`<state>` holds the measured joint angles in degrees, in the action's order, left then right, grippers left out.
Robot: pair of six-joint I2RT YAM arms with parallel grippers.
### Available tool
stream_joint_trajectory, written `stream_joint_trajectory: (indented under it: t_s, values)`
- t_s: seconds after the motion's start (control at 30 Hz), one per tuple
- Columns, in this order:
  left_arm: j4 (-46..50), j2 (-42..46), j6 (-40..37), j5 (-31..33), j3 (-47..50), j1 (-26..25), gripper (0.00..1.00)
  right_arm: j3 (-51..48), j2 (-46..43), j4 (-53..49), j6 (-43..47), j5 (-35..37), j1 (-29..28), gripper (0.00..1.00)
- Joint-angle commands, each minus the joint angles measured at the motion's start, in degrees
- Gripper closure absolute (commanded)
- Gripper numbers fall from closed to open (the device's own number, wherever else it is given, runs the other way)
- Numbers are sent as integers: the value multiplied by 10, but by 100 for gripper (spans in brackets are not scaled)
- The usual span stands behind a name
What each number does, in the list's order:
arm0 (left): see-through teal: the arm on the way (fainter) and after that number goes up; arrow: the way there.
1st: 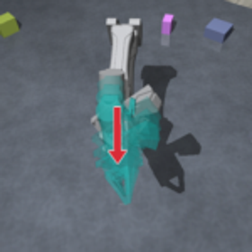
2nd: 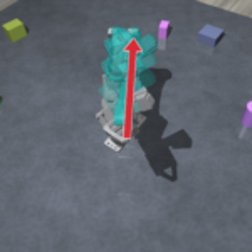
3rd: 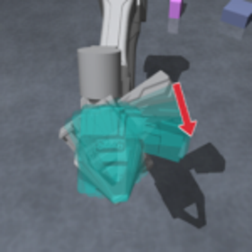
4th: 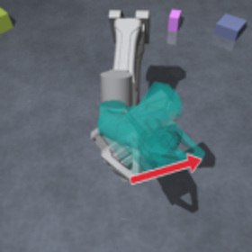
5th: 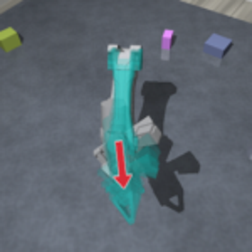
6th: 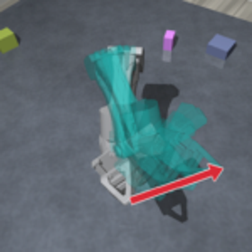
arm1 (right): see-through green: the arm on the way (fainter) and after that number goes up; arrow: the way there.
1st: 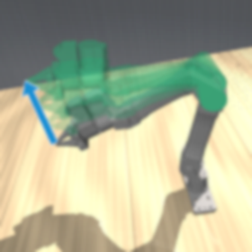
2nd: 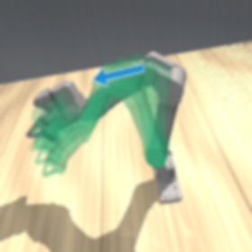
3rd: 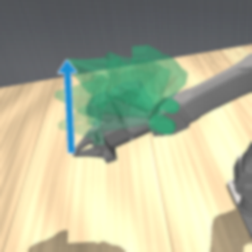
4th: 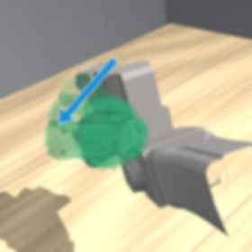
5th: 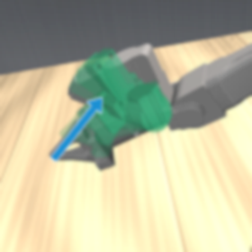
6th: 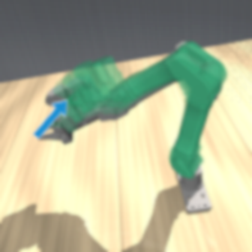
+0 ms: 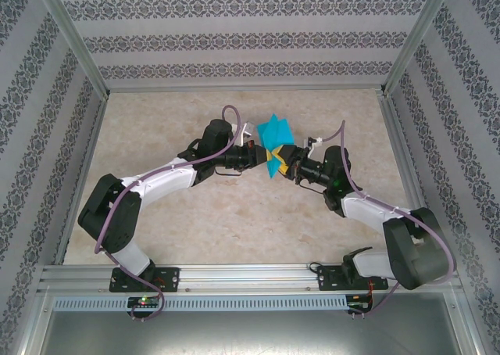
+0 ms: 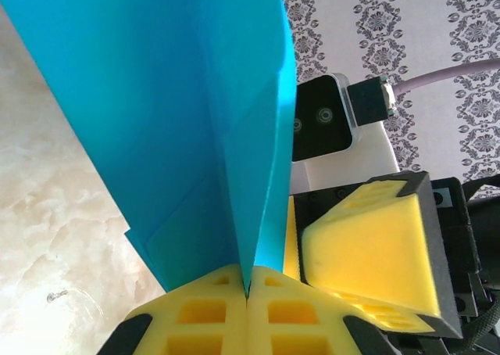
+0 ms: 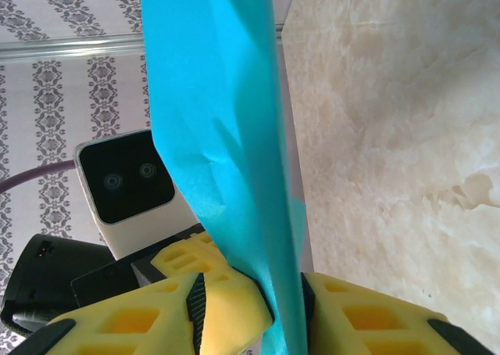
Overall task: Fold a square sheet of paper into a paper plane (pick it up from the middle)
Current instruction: Turn over the paper at the center of the table.
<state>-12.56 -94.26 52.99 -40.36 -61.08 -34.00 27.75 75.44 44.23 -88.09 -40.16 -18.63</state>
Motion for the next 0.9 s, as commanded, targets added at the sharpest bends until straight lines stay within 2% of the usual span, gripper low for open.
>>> stream_joint_trajectory:
  t_s: [0.0,0.27,0.37,0.63,0.87]
  values:
    - [-27,-5,5,-13,-5,5,96,20,6,11,18,-13,-5,66]
    - [-8,-1,-5,-3,-8,7,86,17,5,9,20,-13,-5,76]
    - [-1,3,-11,-2,-8,8,81,17,5,9,22,-15,-4,77]
    - [15,13,-21,5,-7,10,78,18,6,9,23,-18,-4,80]
    - [43,11,-40,10,-24,10,65,18,3,-3,33,-20,-4,84]
